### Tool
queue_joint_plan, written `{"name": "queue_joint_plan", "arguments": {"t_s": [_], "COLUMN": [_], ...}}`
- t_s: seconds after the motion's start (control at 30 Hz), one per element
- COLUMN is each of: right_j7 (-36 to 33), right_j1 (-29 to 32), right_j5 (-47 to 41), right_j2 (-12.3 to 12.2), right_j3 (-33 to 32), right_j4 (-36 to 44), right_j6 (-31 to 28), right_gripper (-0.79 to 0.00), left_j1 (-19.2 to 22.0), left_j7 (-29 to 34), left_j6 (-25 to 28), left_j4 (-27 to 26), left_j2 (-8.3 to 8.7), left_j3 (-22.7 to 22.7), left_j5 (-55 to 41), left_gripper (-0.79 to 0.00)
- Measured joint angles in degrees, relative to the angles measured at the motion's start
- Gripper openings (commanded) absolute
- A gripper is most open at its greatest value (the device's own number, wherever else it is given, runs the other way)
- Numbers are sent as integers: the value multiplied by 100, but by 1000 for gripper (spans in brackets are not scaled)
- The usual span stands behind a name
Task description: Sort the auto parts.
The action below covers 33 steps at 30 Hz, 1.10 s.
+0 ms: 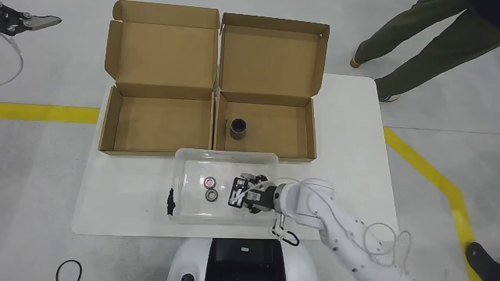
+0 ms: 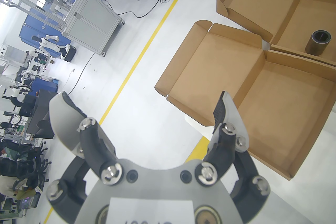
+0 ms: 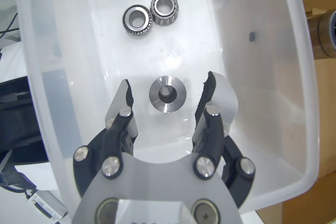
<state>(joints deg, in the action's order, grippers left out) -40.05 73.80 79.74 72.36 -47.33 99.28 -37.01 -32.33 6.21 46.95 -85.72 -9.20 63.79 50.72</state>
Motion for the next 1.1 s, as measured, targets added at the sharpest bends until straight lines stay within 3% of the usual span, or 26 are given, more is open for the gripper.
{"name": "queue_joint_plan", "arguments": {"t_s": [0.27,0.37,0.4,0.5,0.8,1.1], "right_j7": [13,-45,-58,-97,-38,1062], "right_j1": [-161,-211,-222,-248,-146,92], "right_j5": [-4,6,2,-3,-232,-1365], "right_j2": [31,41,43,46,-16,-106], "right_j3": [164,225,239,267,59,-412], "right_j4": [-236,-283,-284,-261,160,545], "right_j6": [65,83,92,129,157,-261], "right_gripper": [-425,-533,-625,-785,-785,-785], "left_j1": [0,0,0,0,0,0], "left_j7": [0,0,0,0,0,0], "left_j6": [0,0,0,0,0,0], "left_j4": [0,0,0,0,0,0], "left_j2": [0,0,0,0,0,0], "left_j3": [0,0,0,0,0,0], "left_j5": [0,0,0,0,0,0], "left_gripper": [0,0,0,0,0,0]}}
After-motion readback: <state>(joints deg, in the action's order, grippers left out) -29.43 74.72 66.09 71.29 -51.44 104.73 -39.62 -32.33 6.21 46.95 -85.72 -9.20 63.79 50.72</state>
